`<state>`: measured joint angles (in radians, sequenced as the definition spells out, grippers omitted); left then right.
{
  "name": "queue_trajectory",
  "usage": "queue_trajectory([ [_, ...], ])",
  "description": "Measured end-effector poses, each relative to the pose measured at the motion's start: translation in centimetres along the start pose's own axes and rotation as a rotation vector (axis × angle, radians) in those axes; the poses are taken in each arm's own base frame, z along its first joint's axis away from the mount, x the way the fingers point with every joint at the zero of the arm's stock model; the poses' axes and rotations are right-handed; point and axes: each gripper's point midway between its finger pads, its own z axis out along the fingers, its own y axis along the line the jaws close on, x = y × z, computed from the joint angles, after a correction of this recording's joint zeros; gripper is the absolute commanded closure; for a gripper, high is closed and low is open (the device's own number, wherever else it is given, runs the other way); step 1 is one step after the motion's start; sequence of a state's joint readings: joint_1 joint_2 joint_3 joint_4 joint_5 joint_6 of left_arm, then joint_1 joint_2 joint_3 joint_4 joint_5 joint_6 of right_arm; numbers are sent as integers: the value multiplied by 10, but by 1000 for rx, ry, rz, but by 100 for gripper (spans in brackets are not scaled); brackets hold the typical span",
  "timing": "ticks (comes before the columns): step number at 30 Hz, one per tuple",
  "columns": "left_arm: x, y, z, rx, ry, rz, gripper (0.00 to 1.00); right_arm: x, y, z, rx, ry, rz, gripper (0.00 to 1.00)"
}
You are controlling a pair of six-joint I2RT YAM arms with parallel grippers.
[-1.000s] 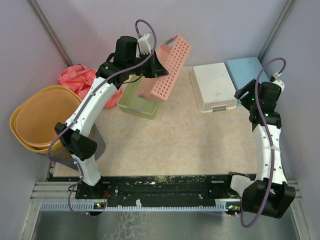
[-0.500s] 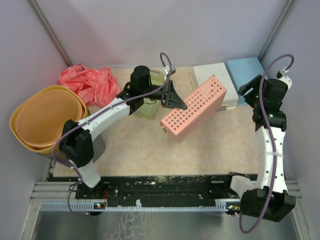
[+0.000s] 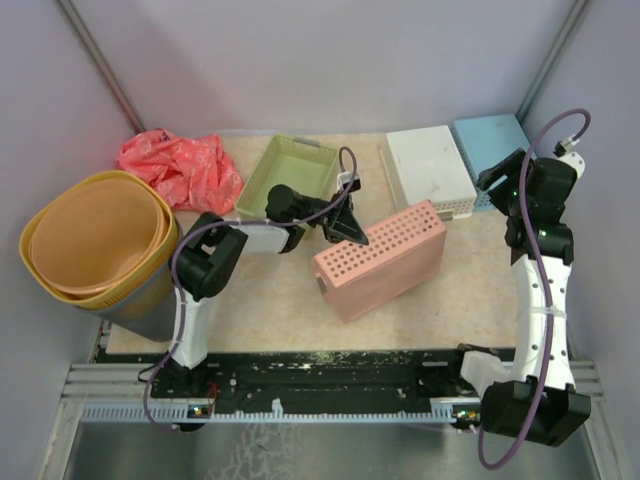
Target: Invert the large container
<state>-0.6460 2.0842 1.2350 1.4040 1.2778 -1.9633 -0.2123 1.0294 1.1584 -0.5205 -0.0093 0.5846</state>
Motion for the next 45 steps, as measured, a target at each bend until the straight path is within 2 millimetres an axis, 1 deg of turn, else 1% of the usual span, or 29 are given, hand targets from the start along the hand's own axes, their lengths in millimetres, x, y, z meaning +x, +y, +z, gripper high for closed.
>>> queue_trajectory([
  [1,2,7,-1,-3,8,-25,100,0,0,0,-1,-1,1,32],
  [3,6,13,0,-7,27,-55,100,-1,1,0,-4,-4,2,32],
  [6,12,13,1,-5,49,-51,100,-2,1,-1,-5,-7,3,32],
  [7,13,14,1,-6,51,-51,98,-2,1,-2,-6,-8,3,32],
  [10,17,23,1,-14,54,-71,87,-1,2,-2,-10,-7,3,32],
  [12,17,34,0,-22,53,-92,81,0,2,-1,-13,-5,3,32],
  [14,15,46,-1,-28,41,-120,78,0,3,-1,-16,-3,3,32],
  [18,10,52,-1,-37,20,-84,74,2,4,-1,-28,3,3,32],
  [20,2,58,-3,-61,-3,-63,72,6,4,-1,-35,14,3,32],
  [22,-10,63,-4,-104,-26,-38,69,10,3,-1,-38,26,3,32],
  [25,-50,72,-4,-221,-100,40,64,14,3,-1,-44,42,3,32],
  [27,-75,83,-6,-345,-163,92,62,14,5,-2,-51,42,3,32],
  [29,-83,92,-12,-435,-181,129,61,14,6,-4,-59,42,3,32],
  [30,-84,97,-15,-476,-183,140,61,14,6,-4,-61,42,3,32],
  [32,-80,111,-24,-550,-181,140,58,14,8,-5,-68,41,2,32],
  [36,-64,139,-42,-689,-156,95,47,14,10,-5,-77,44,2,32],
  [38,-59,146,-49,-743,-145,94,39,17,10,-4,-82,49,-1,32],
  [40,-56,149,-55,-791,-137,101,34,22,9,-3,-85,63,-6,32],
  [42,-56,148,-61,-837,-134,120,31,28,9,-2,-93,82,-17,32],
  [45,-62,134,-68,-901,-142,182,30,36,10,-2,-104,112,-36,32],
])
